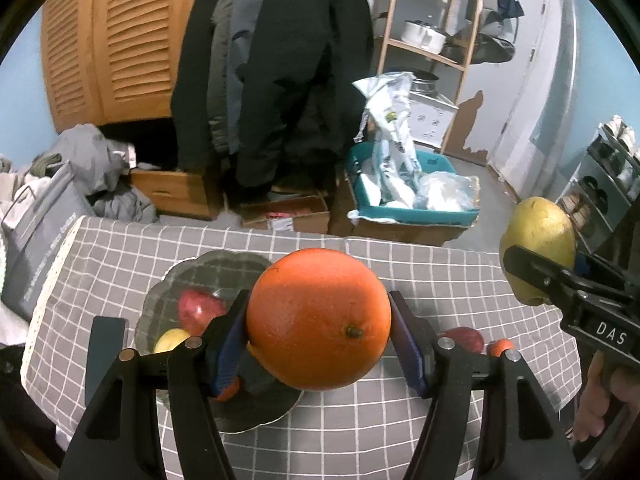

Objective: Organize fruits

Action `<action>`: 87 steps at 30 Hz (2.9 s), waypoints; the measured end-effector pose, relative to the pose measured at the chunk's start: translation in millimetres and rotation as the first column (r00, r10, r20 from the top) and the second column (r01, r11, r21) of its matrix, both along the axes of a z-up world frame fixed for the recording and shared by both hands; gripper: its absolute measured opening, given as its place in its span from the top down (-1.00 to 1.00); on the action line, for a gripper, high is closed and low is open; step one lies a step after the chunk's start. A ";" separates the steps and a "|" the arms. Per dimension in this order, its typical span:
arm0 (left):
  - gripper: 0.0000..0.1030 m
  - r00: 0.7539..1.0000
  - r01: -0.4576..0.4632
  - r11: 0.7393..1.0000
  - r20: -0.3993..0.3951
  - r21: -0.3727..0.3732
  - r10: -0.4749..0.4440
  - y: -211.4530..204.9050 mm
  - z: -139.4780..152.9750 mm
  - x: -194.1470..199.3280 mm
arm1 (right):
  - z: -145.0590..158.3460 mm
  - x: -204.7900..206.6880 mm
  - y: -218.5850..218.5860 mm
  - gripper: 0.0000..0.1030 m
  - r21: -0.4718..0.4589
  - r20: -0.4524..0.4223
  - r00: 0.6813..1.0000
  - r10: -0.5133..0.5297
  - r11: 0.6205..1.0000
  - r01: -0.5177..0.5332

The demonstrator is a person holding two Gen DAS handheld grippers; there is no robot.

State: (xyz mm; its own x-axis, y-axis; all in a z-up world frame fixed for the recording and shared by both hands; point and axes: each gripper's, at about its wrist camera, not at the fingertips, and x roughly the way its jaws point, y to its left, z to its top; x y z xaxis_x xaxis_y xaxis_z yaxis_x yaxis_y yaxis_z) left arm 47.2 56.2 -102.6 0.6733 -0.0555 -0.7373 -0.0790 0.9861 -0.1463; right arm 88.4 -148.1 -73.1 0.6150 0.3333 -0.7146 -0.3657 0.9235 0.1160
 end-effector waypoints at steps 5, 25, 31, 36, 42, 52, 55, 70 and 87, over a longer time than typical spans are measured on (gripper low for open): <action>-0.31 0.999 -0.028 1.000 -0.020 0.002 0.028 15.4 -8.3 -1.3 | -4.5 5.1 21.0 -0.36 0.008 -0.017 0.999 0.029 1.000 -0.029; -0.31 0.972 -0.121 0.992 -0.205 -0.024 0.114 72.4 -88.4 3.5 | -54.3 23.2 98.2 -0.36 -0.031 -0.123 0.984 0.132 0.990 -0.137; -0.31 0.958 -0.132 0.991 -0.260 -0.028 0.121 81.2 -109.1 11.7 | -69.9 27.6 113.7 -0.36 -0.046 -0.160 0.976 0.147 0.987 -0.156; -0.31 0.946 -0.137 0.990 -0.302 -0.037 0.120 85.4 -121.8 15.5 | -76.5 30.5 121.3 -0.36 -0.051 -0.176 0.972 0.154 0.985 -0.166; -0.60 0.955 -0.137 0.990 -0.269 -0.031 0.123 88.1 -116.1 15.3 | -83.4 40.1 129.2 -0.37 -0.040 -0.198 0.968 0.157 0.985 -0.168; -0.62 0.950 -0.209 0.978 -0.240 -0.018 0.199 110.7 -107.2 16.9 | -104.3 58.1 156.1 -0.37 -0.035 -0.244 0.951 0.191 0.978 -0.206; -0.62 0.944 -0.242 0.970 -0.234 -0.016 0.231 121.2 -105.9 16.1 | -113.3 64.2 164.4 -0.37 -0.033 -0.267 0.942 0.203 0.975 -0.220; -0.62 0.915 -0.347 0.938 -0.226 -0.021 0.333 159.3 -108.7 13.2 | -146.9 71.3 203.2 -0.37 -0.085 -0.320 0.913 0.254 0.952 -0.295; -0.62 0.917 -0.345 0.938 -0.219 -0.021 0.333 158.9 -102.2 7.7 | -113.1 74.5 195.0 -0.65 -0.031 -0.241 0.937 0.252 0.963 -0.267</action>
